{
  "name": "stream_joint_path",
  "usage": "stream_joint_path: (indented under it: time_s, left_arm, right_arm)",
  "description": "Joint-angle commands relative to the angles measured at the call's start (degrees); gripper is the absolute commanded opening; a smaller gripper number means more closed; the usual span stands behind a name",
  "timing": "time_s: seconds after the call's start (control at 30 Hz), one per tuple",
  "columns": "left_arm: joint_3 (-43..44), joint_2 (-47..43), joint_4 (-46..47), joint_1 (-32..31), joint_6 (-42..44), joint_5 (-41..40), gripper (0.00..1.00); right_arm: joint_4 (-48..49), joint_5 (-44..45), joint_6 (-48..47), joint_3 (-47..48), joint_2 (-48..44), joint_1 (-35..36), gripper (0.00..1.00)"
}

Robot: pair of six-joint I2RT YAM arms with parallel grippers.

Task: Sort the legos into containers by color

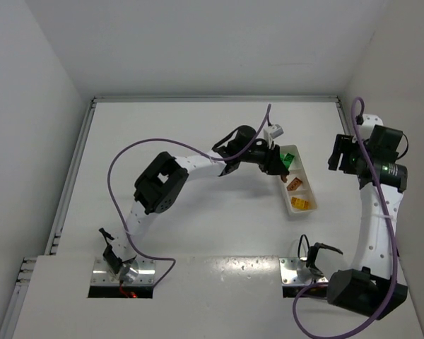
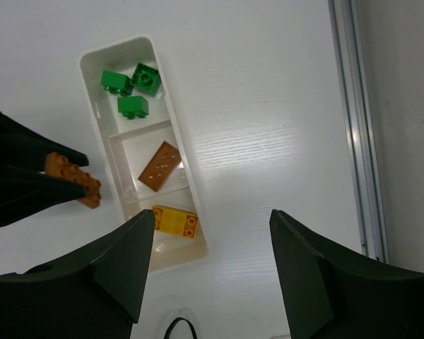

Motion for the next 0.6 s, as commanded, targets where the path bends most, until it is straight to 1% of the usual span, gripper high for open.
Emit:
stream_joint_path:
  time_s: [0.0, 0.1, 0.17, 0.33, 0.4, 0.43, 0.47, 0.5, 0.57]
  left_arm:
    - [4.55, 2.23, -0.07, -2.45, -0.28, -1.27, 0.09]
    - [7.10, 4.60, -0.07, -2.98, -0.28, -1.80, 0.09]
    - [10.16, 6.88, -0.07, -2.98, -1.77, -1.80, 0.09]
    - [16.24, 11.19, -1.13, -3.51, -1.07, -2.41, 0.10]
    - [17.47, 12.60, -1.83, -3.51, -1.07, -2.41, 0.15]
    - [18.09, 13.65, -1.83, -3.51, -1.07, -2.93, 0.22]
    - [18.09, 13.66, -2.35, -3.51, -1.07, -2.94, 0.25]
    - [18.09, 14.27, -2.36, -3.51, -1.07, -2.94, 0.31]
    - [18.09, 14.89, -2.97, -3.51, -0.47, -2.94, 0.37]
  right_arm:
    - [-0.01, -1.21, 4.01, -0.46, -1.00, -0.60, 0.67]
    - [-0.54, -2.27, 4.54, -0.46, -1.61, -0.60, 0.67]
    - [-0.54, -2.27, 4.54, -0.46, -3.01, -0.60, 0.67]
    - [-2.38, -3.41, 3.49, -0.46, -3.54, -0.60, 0.67]
    - [-2.91, -3.94, 2.96, -0.46, -3.54, -0.60, 0.67]
    - [-2.91, -4.55, 2.96, -0.46, -3.54, -0.60, 0.67]
    - [-3.44, -4.56, 2.96, -0.46, -3.54, -0.60, 0.67]
    - [-3.44, -5.16, 2.44, -0.46, -3.54, -0.60, 0.67]
    - [-3.44, -5.17, 2.43, -0.46, -3.54, -0.60, 0.67]
